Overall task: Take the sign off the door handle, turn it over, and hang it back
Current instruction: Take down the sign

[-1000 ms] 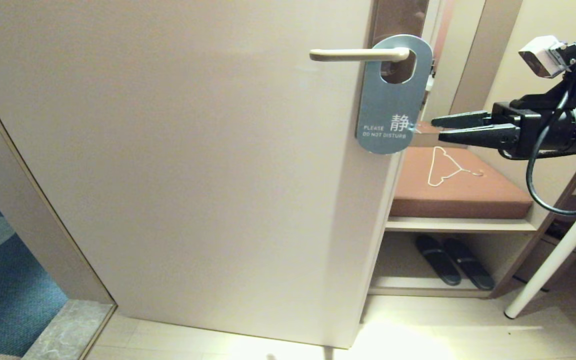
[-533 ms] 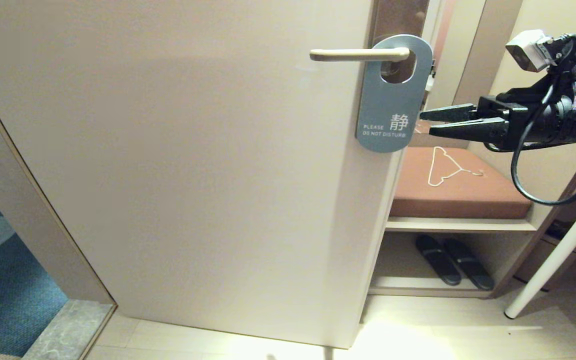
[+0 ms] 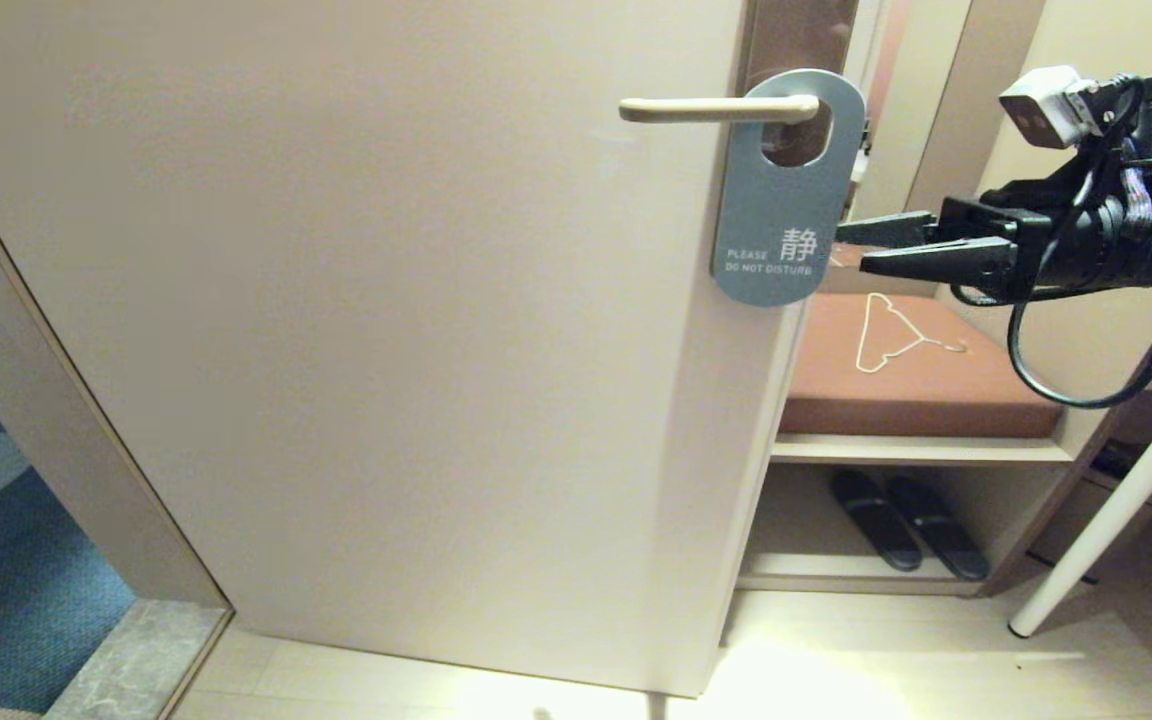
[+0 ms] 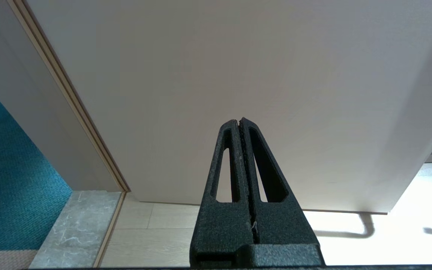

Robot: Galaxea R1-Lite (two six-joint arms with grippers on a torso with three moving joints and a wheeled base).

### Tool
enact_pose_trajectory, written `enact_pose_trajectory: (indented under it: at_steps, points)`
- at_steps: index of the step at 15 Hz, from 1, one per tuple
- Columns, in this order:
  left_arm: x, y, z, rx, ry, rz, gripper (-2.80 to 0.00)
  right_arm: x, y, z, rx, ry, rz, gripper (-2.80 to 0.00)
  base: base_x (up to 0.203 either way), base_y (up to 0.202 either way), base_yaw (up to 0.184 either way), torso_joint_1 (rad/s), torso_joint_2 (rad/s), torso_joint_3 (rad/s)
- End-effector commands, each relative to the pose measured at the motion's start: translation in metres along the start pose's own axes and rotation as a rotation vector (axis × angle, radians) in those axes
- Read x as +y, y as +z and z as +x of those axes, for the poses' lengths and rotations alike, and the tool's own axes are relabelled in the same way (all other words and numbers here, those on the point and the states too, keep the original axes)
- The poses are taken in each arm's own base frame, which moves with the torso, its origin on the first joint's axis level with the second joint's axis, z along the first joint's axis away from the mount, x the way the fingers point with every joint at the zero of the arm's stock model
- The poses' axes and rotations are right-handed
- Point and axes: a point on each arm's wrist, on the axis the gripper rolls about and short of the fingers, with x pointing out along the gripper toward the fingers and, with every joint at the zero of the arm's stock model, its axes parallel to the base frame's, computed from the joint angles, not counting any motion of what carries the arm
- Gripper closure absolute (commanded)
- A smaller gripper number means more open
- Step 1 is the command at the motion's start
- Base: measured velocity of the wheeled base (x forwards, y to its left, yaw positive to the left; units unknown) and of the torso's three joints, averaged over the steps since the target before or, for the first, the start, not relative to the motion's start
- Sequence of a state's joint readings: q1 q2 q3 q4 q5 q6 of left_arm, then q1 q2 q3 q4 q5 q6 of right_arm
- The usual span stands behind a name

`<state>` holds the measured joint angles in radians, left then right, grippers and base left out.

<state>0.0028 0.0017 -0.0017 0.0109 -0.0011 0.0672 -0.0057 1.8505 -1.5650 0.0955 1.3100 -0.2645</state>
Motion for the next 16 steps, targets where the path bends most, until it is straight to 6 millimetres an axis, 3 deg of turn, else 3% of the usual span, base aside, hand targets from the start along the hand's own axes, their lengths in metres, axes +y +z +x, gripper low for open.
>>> enact_pose_trajectory:
  at_steps: [1, 16]
  points:
    - [0.0, 0.0, 0.0, 0.001, 0.0, 0.0, 0.0, -0.005, -0.001, 0.002, -0.004, 0.017, 0.002, -2.8, 0.0, 0.0, 0.0, 0.0, 0.0, 0.0]
    - [0.0, 0.0, 0.0, 0.001, 0.0, 0.0, 0.0, -0.018, 0.002, 0.044, -0.013, 0.166, -0.006, -2.8, 0.0, 0.0, 0.0, 0.0, 0.0, 0.0]
